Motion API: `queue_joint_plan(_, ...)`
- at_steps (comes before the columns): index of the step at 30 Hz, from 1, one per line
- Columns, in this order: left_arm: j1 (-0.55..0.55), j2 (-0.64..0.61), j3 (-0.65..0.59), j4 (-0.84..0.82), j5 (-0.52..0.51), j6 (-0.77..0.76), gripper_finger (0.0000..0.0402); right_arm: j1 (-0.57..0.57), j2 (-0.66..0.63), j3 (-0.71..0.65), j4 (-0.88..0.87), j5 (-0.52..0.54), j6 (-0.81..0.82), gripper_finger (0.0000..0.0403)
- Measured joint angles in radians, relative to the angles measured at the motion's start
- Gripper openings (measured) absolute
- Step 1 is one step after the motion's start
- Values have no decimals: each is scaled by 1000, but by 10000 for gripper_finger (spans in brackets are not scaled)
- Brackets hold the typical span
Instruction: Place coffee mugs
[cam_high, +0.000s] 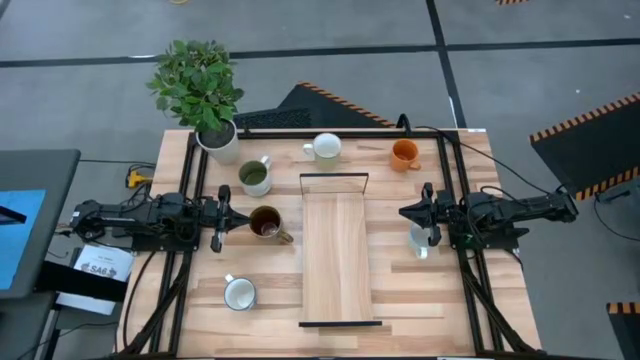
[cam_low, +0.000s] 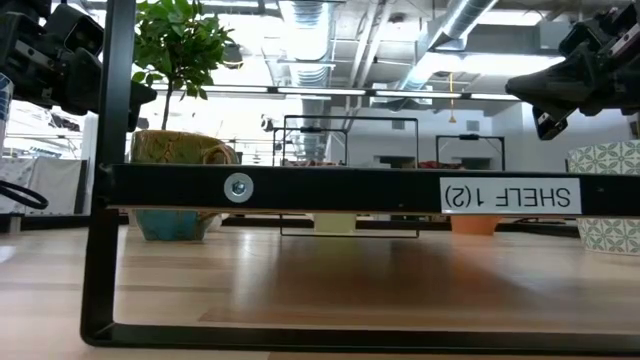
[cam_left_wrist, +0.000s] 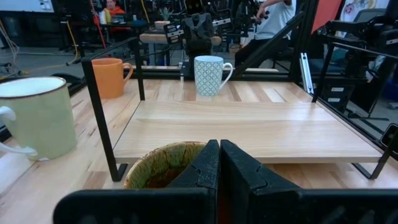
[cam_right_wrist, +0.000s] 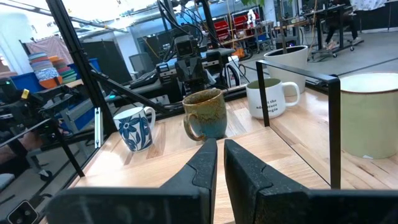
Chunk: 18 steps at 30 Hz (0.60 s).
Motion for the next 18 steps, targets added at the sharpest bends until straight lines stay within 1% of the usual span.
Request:
queue_joint_plan(16, 0, 0, 0, 0, 1, 0, 0, 0, 0, 0, 1, 0, 0, 58)
queue_joint_plan(18, 0, 0, 0, 0, 1, 0, 0, -2, 0, 0, 36, 12, -20, 58)
